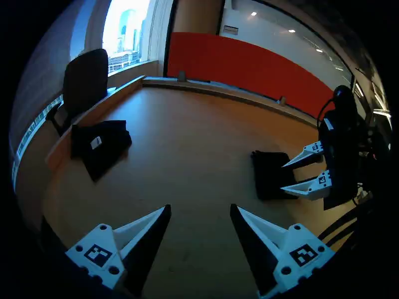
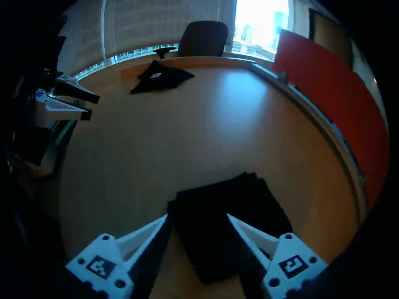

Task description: Fold towel

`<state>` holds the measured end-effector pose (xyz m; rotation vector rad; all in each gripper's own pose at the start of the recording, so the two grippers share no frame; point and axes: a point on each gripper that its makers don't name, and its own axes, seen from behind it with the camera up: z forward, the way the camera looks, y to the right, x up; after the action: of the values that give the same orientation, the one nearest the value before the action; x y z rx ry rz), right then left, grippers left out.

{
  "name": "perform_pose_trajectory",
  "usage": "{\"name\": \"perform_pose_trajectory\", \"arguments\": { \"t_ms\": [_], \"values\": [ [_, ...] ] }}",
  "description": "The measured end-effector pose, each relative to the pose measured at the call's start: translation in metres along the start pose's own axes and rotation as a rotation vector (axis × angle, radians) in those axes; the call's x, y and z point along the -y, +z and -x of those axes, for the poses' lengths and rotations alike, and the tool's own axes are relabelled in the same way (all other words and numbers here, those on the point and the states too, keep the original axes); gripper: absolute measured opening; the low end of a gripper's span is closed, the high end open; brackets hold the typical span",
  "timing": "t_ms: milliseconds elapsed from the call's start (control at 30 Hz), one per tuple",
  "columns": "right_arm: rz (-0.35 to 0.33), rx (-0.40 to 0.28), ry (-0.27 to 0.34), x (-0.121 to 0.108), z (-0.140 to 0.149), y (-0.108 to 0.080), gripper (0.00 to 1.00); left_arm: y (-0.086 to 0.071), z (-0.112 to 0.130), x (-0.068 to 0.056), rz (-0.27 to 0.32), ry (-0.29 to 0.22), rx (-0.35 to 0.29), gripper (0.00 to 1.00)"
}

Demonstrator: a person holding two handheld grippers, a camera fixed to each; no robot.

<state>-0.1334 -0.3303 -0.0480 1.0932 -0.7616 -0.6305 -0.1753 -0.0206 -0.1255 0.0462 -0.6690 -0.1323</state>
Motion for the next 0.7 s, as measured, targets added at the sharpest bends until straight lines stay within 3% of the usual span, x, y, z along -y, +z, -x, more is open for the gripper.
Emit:
{"name": "perform_pose_trajectory", "arguments": {
  "t_ms": [700],
  "values": [
    [0.070, 0.032, 0.094, -0.011, 0.055, -0.031, 0.74, 0.003, -0.003, -0.007, 0.007, 0.004, -0.004, 0.88]
  ]
}}
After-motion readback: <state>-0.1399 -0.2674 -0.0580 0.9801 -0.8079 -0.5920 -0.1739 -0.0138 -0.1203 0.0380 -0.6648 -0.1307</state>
